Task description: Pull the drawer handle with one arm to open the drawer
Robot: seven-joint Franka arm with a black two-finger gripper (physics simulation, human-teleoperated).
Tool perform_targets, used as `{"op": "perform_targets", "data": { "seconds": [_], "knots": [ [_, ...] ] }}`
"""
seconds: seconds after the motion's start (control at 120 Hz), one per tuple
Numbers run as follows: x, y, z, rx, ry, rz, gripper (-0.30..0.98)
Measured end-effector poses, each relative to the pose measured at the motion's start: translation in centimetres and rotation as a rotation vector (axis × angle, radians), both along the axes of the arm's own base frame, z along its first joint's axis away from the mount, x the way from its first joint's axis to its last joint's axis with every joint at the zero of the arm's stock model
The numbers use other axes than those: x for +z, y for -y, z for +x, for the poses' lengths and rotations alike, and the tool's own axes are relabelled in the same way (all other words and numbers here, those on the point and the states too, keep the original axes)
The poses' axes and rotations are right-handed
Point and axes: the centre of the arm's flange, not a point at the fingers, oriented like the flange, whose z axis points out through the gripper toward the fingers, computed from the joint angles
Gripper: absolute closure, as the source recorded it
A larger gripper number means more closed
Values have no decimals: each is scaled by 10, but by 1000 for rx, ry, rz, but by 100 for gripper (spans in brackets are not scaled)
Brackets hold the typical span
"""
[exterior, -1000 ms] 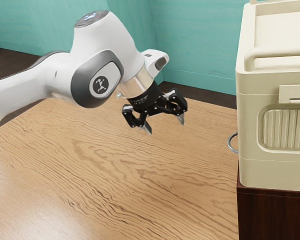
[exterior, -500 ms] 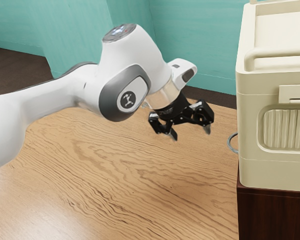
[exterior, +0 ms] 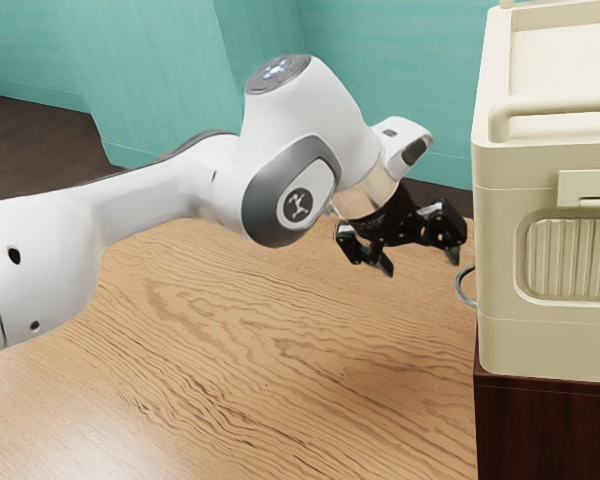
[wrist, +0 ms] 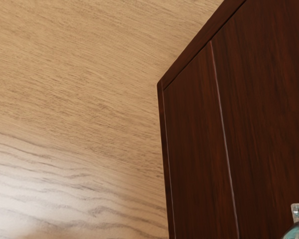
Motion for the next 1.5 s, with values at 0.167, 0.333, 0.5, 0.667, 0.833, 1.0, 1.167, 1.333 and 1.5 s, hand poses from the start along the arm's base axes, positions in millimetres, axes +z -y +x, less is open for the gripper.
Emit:
{"op": "perform_targets", "data": {
  "seconds": [0.167,0.333,0.5,0.667,0.833,1.0,1.167,1.333,1.5],
  "knots": [
    [-8,8,8,-13,6,-6,1],
    [-17,9,15,-20,5,0,1],
    [-23,12,15,-4,3,8,3],
    [-13,26,0,6,7,-19,5],
    [-17,30,-3,9,-1,-32,5],
    [-19,34,-2,14,13,-35,6],
    [-24,35,-2,28,17,-25,8],
    [-33,25,-1,61,-3,-19,14],
    [-37,22,-3,94,-20,-12,21]
  ]
}}
